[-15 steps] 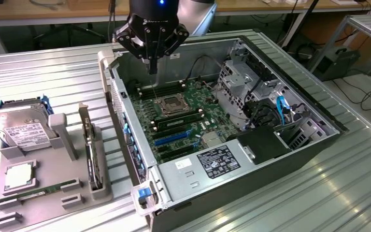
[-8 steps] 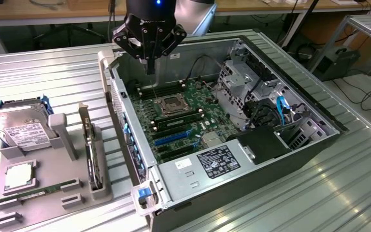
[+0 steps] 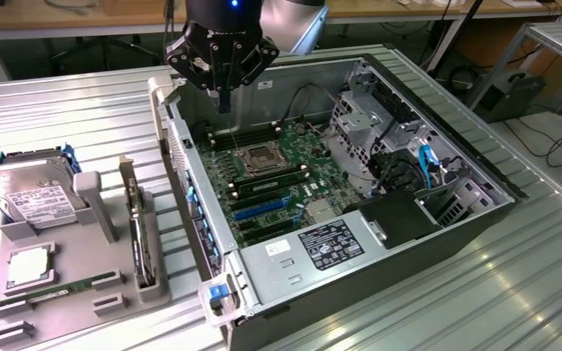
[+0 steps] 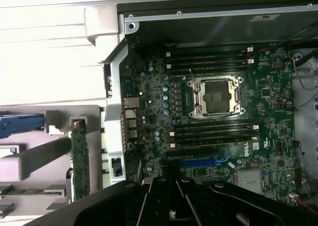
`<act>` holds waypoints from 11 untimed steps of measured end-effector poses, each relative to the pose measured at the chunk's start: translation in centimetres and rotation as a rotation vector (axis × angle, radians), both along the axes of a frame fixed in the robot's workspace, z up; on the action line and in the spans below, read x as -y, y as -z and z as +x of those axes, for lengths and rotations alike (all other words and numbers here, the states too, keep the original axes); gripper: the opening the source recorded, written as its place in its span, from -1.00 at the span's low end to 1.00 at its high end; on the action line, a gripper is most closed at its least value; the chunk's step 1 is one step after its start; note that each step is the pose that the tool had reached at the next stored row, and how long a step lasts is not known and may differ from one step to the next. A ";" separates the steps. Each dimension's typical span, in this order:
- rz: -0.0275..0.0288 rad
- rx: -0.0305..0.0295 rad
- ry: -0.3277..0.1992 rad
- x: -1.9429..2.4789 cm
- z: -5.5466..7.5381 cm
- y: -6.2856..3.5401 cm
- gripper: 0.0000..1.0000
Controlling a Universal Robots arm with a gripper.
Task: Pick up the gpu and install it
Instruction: 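Reach for the gpu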
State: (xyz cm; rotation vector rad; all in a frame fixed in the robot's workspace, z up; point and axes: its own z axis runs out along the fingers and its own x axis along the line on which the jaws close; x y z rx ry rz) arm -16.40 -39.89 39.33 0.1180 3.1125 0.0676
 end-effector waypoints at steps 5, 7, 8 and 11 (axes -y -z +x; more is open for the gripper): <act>0.0001 0.0000 0.000 0.00 -0.3 0.00 -0.79; 0.0000 0.0000 0.000 0.00 -0.4 0.00 -0.79; -0.0001 0.0000 0.000 0.00 -0.5 0.00 -0.79; 0.0000 0.0000 0.000 0.00 -0.8 0.00 -0.79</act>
